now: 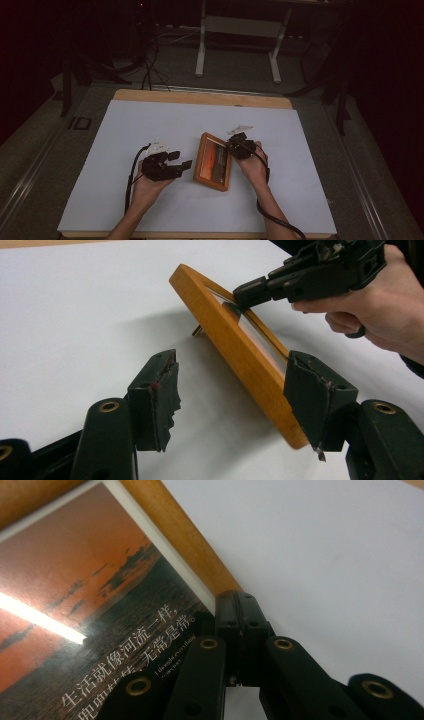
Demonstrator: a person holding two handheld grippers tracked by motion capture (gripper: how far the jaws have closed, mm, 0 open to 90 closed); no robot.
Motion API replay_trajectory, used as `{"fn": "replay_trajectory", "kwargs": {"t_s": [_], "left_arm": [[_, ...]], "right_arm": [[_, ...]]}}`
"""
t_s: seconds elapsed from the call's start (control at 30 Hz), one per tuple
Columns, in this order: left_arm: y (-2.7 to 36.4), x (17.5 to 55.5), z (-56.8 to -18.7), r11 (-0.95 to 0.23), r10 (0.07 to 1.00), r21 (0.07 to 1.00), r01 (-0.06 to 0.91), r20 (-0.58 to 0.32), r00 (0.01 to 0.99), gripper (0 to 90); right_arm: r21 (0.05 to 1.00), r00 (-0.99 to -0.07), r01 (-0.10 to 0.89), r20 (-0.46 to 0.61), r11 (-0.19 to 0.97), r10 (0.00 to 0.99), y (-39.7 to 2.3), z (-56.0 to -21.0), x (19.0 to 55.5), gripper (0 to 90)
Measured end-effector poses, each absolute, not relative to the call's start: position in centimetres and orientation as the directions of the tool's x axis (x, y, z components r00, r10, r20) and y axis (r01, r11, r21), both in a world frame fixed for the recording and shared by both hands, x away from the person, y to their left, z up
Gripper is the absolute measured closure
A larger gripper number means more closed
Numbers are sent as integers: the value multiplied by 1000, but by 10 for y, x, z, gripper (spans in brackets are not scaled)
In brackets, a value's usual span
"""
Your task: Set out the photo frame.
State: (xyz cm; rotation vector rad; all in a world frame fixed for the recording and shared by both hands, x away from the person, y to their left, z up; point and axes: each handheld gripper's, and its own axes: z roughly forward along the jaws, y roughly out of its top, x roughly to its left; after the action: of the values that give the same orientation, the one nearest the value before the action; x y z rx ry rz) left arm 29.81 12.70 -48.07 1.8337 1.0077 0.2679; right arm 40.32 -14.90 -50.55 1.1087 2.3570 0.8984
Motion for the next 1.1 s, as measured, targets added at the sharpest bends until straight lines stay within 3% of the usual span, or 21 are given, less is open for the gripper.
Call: {"fn": "replay_trajectory", "kwargs": {"t_s": [0.33,0.83,1.1], "left_arm": [[119,295,-481,-169,716,833,527,-263,646,376],[95,291,-493,-199,707,805,559,-277,651,223],[82,291,-505,-219,690,786,578,-294,661,237]], "right_arm": [[689,-603,559,-43,461,796,-152,-510,404,900],[689,-602,561,-40,458,797,-153,-510,404,900],[691,-602,558,-45,460,797,-152,-511,404,900]]}}
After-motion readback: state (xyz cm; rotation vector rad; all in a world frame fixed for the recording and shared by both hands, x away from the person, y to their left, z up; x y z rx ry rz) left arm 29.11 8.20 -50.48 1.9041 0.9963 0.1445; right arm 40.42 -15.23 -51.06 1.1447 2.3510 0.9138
